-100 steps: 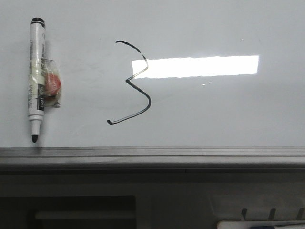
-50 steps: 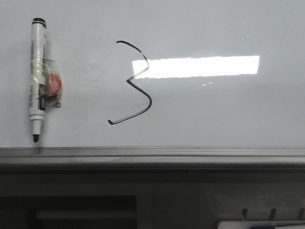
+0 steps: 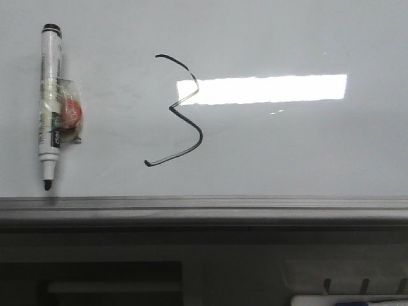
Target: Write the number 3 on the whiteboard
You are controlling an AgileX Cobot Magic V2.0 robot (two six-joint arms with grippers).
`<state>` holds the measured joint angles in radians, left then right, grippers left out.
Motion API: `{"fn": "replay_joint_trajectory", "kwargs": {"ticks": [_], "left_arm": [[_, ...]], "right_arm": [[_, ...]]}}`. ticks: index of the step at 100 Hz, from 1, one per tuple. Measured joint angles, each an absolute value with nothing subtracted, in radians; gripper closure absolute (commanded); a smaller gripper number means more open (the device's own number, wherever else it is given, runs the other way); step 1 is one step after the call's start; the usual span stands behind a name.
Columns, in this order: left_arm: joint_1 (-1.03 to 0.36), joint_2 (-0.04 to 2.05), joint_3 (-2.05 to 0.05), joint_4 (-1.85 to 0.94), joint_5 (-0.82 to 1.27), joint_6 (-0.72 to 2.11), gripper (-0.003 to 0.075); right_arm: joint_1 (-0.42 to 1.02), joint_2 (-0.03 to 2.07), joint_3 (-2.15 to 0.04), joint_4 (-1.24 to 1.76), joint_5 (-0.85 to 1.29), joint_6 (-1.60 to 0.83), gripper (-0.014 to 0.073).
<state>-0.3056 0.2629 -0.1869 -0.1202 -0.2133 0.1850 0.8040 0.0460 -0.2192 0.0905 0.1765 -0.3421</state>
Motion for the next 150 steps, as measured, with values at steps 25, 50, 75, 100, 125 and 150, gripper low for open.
{"fn": "replay_joint_trajectory", "kwargs": {"ticks": [25,50,75,100,125,150], "left_arm": [[-0.075,0.143,-0.146,-0.027,-0.064,0.05,0.0741],[0.033,0.009,-0.001,0.018,-0.025,-0.006,0.0741],[0.035,-0.004,0.002,0.022,0.198,-0.007,0.0741],[0.035,-0.004,0.002,0.022,0.333,-0.007,0.0741],[0.035,-0.004,0.002,0.022,0.333,-0.008,0.0741],[0.035,-0.004,0.002,0.022,0.333,-0.009,0.0741]], "right_arm": [[0.804,0.046,-0.219,0.091,0.176,-0.342,0.0635],[0.804,0.046,-0.219,0.091,0.176,-0.342,0.0635],[0.804,0.046,-0.219,0.091,0.176,-0.342,0.0635],[0.804,0.046,-0.219,0.091,0.176,-0.342,0.0635],[0.804,0.046,-0.219,0.091,0.176,-0.342,0.0635],[0.804,0.046,-0.219,0.091,0.176,-0.342,0.0635]]}}
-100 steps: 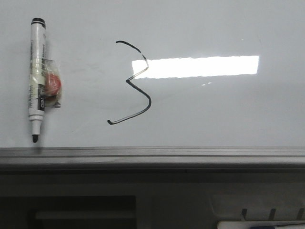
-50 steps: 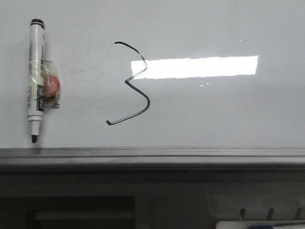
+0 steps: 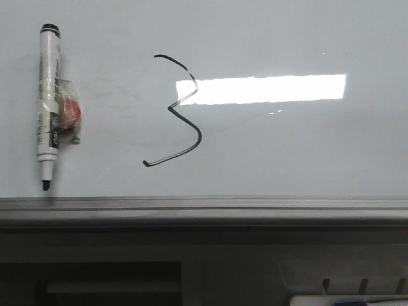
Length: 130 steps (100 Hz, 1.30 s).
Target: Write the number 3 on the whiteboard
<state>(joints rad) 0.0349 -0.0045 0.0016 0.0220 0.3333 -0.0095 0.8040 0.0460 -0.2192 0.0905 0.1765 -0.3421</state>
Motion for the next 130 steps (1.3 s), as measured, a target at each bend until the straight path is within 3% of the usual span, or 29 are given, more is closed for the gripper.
{"fn": "replay_joint_trajectory", "kwargs": {"ticks": [84,98,130], "left_arm": [[0.035,-0.004,0.002,0.022,0.335,-0.01,0.0741],[0.035,-0.004,0.002,0.022,0.335,-0.01,0.0741],[0.035,-0.004,0.002,0.022,0.335,-0.012,0.0741]], "right_arm": [[0.778,0.046,-0.219,0.091,0.168,-0.337,0.0635],[0.65,0.046,-0.219,0.06,0.166,-0.259,0.0635],[0.126,0.046,-0.214,0.037,0.152,-0.22,0.0635]]}}
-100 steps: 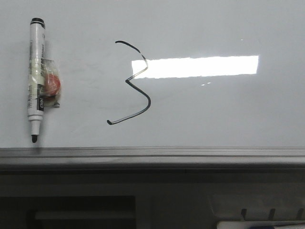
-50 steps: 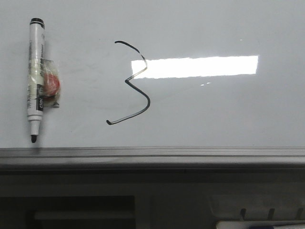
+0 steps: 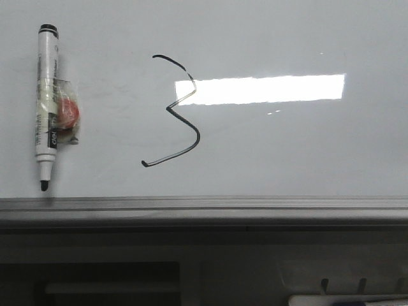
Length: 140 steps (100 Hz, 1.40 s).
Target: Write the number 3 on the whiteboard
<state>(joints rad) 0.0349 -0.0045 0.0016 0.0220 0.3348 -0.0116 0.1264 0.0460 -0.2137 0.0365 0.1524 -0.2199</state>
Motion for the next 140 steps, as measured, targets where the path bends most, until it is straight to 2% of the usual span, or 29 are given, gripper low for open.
{"fn": "replay_joint_trajectory", "kwargs": {"ticks": [15,29,39,70,140], "left_arm": [[0.035,-0.004,0.002,0.022,0.335,-0.012,0.0741],[0.035,-0.004,0.002,0.022,0.335,-0.012,0.0741],[0.035,-0.004,0.002,0.022,0.335,-0.012,0.0741],[0.035,-0.004,0.002,0.022,0.335,-0.012,0.0741],[0.035,-0.004,0.002,0.022,0.335,-0.012,0.0741]], "right_arm": [[-0.044,0.046,-0.15,0.036,0.104,-0.22,0.0635],[-0.125,0.041,-0.025,0.079,0.039,-0.219,0.0635],[-0.156,0.007,0.009,0.104,0.073,-0.218,0.0635],[-0.172,-0.006,0.009,0.062,0.322,-0.218,0.0635],[-0.172,-0.007,0.007,0.061,0.333,-0.215,0.0635]]}}
